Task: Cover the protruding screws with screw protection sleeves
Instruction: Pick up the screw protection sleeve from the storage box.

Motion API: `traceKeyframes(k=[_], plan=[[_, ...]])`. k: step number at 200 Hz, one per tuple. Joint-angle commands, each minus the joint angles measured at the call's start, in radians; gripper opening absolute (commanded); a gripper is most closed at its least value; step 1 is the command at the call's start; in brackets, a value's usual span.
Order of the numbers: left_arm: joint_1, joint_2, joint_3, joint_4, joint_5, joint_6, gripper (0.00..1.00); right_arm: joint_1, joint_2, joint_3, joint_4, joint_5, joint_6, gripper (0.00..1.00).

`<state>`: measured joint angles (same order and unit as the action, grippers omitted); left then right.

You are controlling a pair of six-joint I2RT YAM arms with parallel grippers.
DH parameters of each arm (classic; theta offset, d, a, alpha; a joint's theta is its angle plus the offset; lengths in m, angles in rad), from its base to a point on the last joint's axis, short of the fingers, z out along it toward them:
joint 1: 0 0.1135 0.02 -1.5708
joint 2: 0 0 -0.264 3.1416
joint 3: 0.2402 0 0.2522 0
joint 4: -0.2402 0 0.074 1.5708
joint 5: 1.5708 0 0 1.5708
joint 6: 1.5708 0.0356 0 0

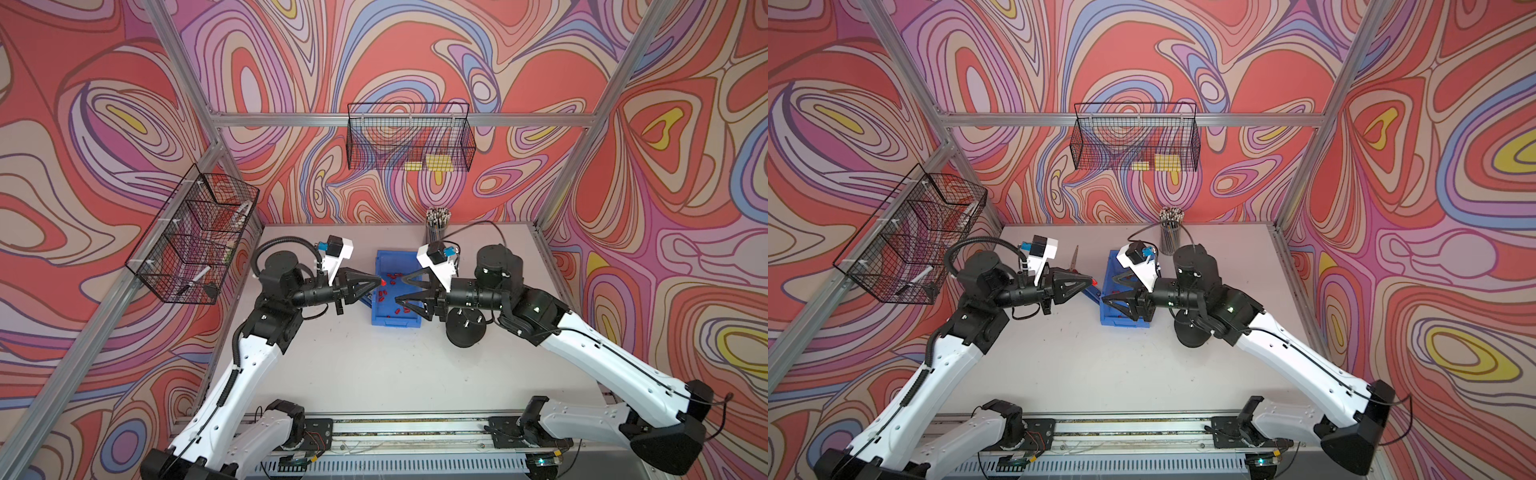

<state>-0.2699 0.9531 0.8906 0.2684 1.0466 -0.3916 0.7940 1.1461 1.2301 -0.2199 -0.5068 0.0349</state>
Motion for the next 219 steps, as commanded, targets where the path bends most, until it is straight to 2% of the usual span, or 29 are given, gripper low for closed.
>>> traceKeyframes(k=[1,25,52,101,156,219], plan=[[-0.004,0.002,-0.043,0.646,-0.252,-0.369,0.0,0.002,-0.028,-0.051,0.302,0.043,0.07,0.53],[-0.013,0.082,0.019,0.872,-0.288,-0.538,0.0,0.002,0.016,-0.065,0.583,0.024,0.155,0.44],[-0.048,0.143,0.077,1.025,-0.299,-0.632,0.0,0.002,0.113,-0.016,0.747,0.015,0.203,0.37],[-0.121,0.154,0.108,1.046,-0.289,-0.592,0.0,0.002,0.244,0.06,0.966,0.012,0.295,0.33],[-0.13,0.151,0.092,1.048,-0.315,-0.579,0.0,0.003,0.266,0.044,1.124,-0.018,0.355,0.3],[-0.14,0.164,0.091,1.049,-0.325,-0.584,0.0,0.018,0.281,0.066,1.11,-0.034,0.37,0.29]])
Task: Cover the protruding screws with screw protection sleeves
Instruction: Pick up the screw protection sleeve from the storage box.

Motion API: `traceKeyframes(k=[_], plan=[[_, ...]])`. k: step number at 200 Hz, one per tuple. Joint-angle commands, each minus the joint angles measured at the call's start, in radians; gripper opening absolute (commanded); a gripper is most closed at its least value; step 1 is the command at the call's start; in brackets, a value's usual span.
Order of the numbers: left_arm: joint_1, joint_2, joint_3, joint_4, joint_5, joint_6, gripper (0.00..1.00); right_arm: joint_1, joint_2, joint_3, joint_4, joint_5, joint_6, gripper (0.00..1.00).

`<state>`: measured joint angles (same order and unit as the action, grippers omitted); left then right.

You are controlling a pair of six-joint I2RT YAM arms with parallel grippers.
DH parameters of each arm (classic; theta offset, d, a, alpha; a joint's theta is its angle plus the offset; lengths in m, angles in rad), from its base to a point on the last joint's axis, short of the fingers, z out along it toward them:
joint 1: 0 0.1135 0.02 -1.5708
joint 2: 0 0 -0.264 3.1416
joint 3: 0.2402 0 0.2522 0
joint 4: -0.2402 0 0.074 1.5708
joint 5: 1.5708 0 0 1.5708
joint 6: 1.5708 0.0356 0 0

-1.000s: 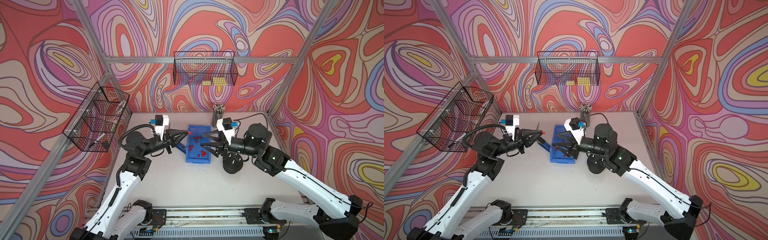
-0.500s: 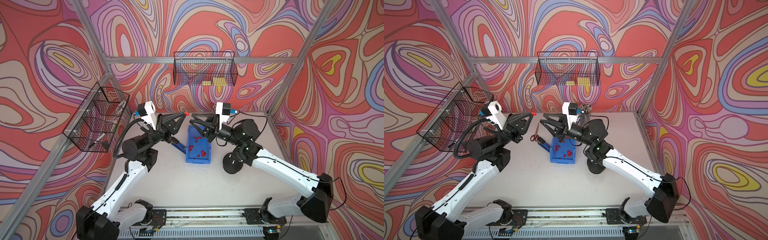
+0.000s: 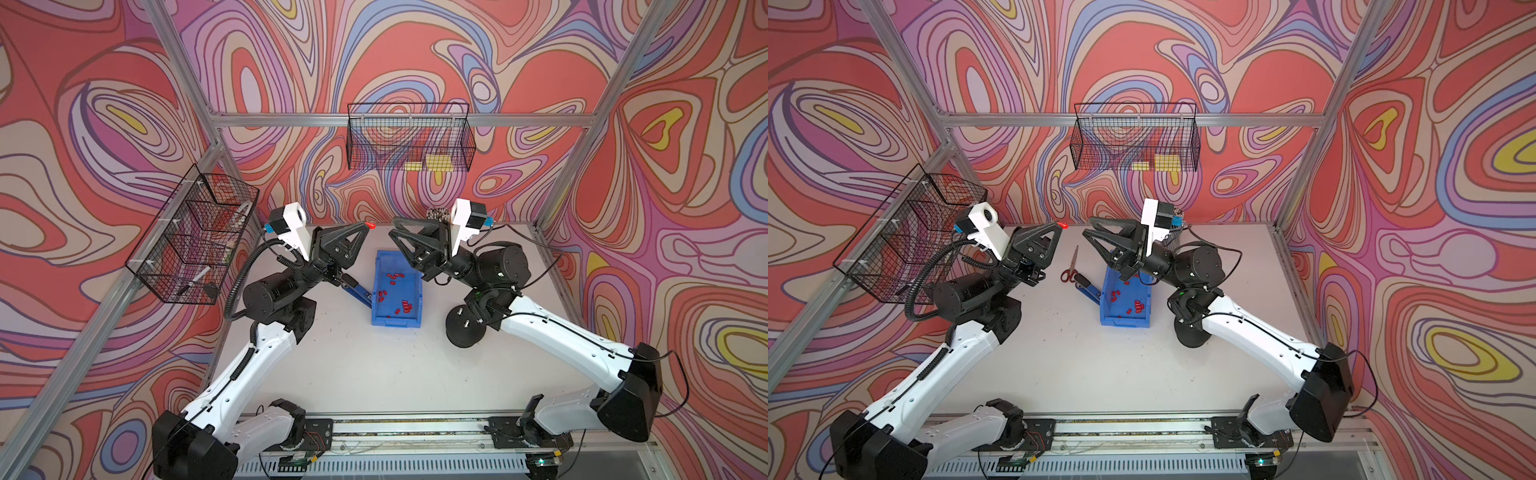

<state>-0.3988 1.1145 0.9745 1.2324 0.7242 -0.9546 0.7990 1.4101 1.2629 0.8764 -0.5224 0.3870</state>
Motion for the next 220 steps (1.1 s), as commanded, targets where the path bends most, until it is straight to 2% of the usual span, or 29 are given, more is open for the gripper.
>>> traceKeyframes(k=[1,123,170,220], plan=[[-0.011,0.003,0.007,0.085,-0.003,-0.021,0.0,0.014,0.017,0.035,0.013,-0.018,0.017,0.29],[-0.032,0.003,-0.014,0.086,-0.009,-0.004,0.0,0.053,0.063,0.103,-0.033,-0.033,-0.004,0.26],[-0.037,0.007,-0.01,0.087,-0.005,-0.004,0.0,0.056,0.058,0.106,-0.049,-0.025,-0.016,0.15],[-0.043,0.01,-0.011,0.087,-0.002,-0.004,0.0,0.061,0.06,0.109,-0.056,-0.022,-0.022,0.13]])
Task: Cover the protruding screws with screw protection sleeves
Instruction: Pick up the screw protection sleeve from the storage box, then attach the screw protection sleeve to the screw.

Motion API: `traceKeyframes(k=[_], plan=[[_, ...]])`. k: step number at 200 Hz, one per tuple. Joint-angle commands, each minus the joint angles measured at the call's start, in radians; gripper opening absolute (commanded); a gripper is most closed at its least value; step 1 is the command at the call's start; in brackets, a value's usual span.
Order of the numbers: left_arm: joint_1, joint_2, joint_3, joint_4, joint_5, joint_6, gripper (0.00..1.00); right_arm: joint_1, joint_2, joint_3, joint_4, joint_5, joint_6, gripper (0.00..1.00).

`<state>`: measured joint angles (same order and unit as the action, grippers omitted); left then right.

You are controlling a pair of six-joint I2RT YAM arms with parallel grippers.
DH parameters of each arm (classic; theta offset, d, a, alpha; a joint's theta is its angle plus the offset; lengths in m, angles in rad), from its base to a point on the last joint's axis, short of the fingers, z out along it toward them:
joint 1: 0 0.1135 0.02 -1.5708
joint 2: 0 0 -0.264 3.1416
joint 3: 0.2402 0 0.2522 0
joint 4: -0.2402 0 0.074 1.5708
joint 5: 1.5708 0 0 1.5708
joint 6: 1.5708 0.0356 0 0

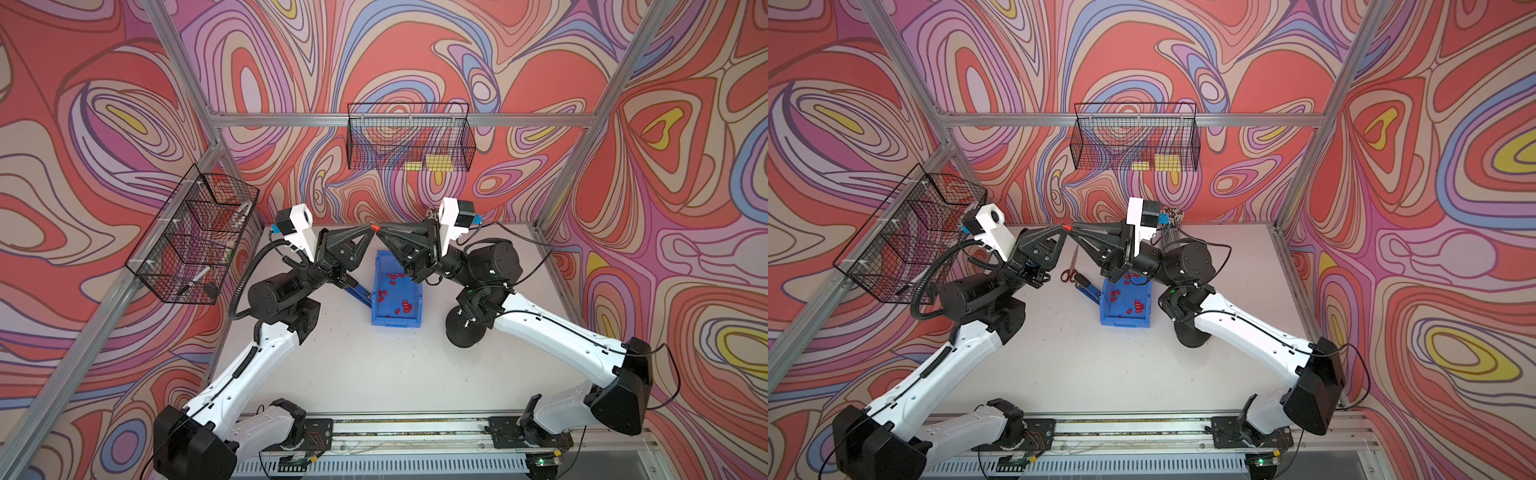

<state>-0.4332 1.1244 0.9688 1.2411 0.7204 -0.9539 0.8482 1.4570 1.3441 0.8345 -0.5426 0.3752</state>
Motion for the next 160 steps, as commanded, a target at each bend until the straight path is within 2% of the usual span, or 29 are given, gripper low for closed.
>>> traceKeyframes(k=[1,25,35,56,60,66,70,73,94,108,128,141,160], plan=[[-0.008,-0.001,-0.005,0.078,0.002,-0.005,0.0,0.012,0.013,0.028,-0.015,-0.002,-0.011,0.13],[-0.009,0.0,-0.006,0.078,0.001,-0.004,0.0,0.011,0.009,0.026,-0.016,0.001,-0.014,0.06],[-0.009,-0.001,-0.005,0.078,0.001,-0.003,0.0,0.013,0.005,0.025,-0.02,0.003,-0.016,0.0],[-0.01,-0.003,-0.009,0.078,-0.009,0.003,0.0,0.013,-0.007,0.016,-0.02,0.019,-0.018,0.0],[-0.009,-0.005,-0.011,0.078,-0.014,0.006,0.09,0.012,-0.009,0.014,-0.022,0.023,-0.018,0.0],[-0.009,-0.009,-0.018,0.078,-0.024,0.012,0.29,0.012,-0.017,0.009,-0.029,0.03,-0.018,0.0],[-0.01,-0.012,-0.023,0.078,-0.033,0.015,0.47,0.014,-0.021,0.007,-0.034,0.034,-0.019,0.0],[-0.009,-0.014,-0.028,0.078,-0.038,0.019,0.55,0.013,-0.025,0.005,-0.04,0.037,-0.021,0.0],[-0.009,-0.052,-0.069,0.048,-0.054,0.097,0.83,0.013,-0.074,-0.006,-0.179,0.068,-0.059,0.0],[-0.006,-0.107,-0.089,-0.074,-0.066,0.206,0.89,0.014,-0.131,-0.014,-0.346,0.118,-0.113,0.0],[-0.006,-0.206,-0.089,-0.414,-0.134,0.445,0.91,0.013,-0.223,-0.017,-0.663,0.249,-0.188,0.0],[-0.006,-0.261,-0.072,-0.631,-0.228,0.607,0.93,0.012,-0.277,-0.008,-0.878,0.363,-0.21,0.0],[-0.006,-0.29,-0.038,-0.892,-0.417,0.781,0.95,0.012,-0.317,0.041,-1.193,0.527,-0.192,0.0]])
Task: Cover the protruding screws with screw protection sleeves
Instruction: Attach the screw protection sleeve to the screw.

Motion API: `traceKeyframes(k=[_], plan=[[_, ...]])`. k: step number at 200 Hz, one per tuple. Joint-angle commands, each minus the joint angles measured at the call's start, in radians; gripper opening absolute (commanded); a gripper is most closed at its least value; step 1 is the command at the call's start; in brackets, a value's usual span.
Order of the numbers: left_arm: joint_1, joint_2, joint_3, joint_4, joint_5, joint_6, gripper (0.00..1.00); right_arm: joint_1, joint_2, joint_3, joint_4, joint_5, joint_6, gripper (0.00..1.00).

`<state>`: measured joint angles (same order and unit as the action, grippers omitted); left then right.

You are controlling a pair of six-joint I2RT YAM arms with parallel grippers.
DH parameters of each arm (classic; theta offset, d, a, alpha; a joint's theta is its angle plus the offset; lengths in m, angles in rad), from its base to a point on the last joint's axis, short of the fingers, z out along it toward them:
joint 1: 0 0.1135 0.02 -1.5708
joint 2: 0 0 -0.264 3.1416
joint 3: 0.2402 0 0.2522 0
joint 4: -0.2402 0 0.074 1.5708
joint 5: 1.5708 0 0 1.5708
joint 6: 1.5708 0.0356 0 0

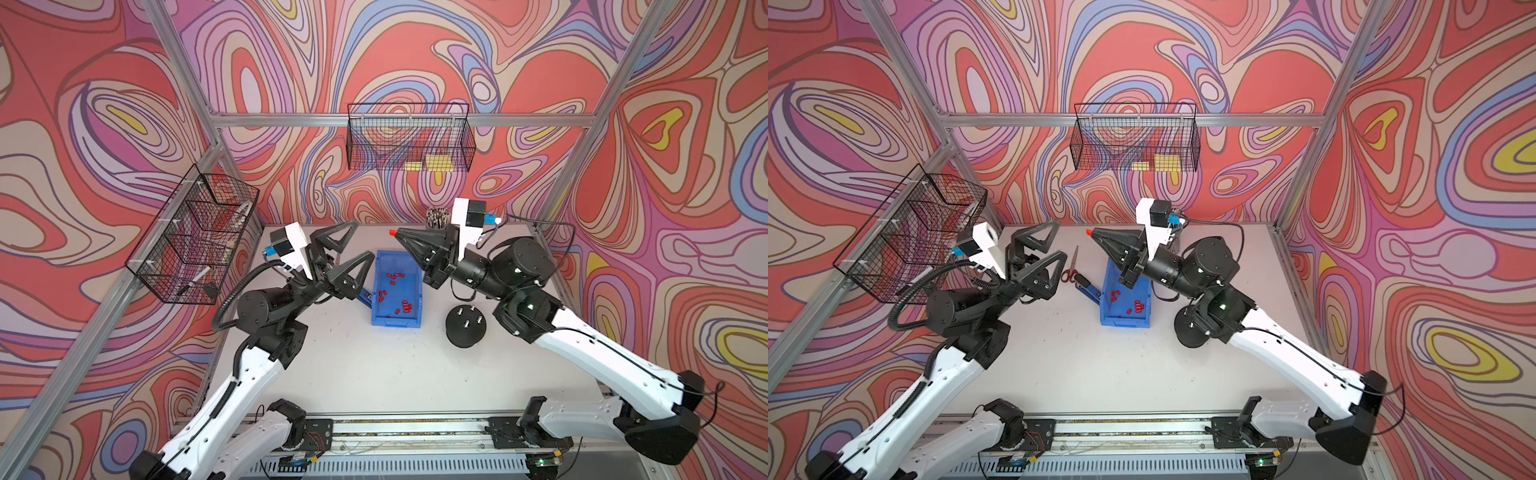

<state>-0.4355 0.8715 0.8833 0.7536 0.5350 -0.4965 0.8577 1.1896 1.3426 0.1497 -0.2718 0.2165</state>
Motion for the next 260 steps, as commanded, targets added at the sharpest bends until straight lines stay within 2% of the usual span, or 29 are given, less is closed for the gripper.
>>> traceKeyframes(k=[1,19,35,53,75,102,136,182,260], plan=[[-0.004,-0.037,0.048,-0.409,-0.242,0.331,0.95,0.002,-0.051,0.045,-0.526,0.265,-0.031,0.0],[-0.004,-0.014,0.08,-0.57,-0.401,0.422,0.95,0.003,-0.059,0.102,-0.792,0.386,0.039,0.0],[-0.005,0.033,0.11,-0.662,-0.466,0.458,0.94,0.002,-0.049,0.144,-0.979,0.443,0.122,0.0],[-0.004,0.094,0.144,-0.748,-0.47,0.456,0.93,0.0,-0.023,0.167,-1.153,0.484,0.212,0.0],[-0.003,0.142,0.162,-0.784,-0.398,0.429,0.92,-0.02,-0.001,0.123,-1.262,0.493,0.292,0.0],[-0.003,0.173,0.179,-0.798,-0.307,0.408,0.92,-0.124,-0.03,-0.009,-1.221,0.4,0.332,0.0],[-0.003,0.172,0.177,-0.804,-0.288,0.396,0.92,-0.289,-0.051,-0.147,-1.103,0.238,0.327,0.0],[-0.003,0.158,0.167,-0.812,-0.284,0.397,0.92,-0.34,0.011,-0.2,-0.997,0.16,0.303,0.0],[-0.004,0.156,0.166,-0.815,-0.28,0.396,0.92,-0.418,0.048,-0.257,-0.945,0.156,0.265,0.0]])
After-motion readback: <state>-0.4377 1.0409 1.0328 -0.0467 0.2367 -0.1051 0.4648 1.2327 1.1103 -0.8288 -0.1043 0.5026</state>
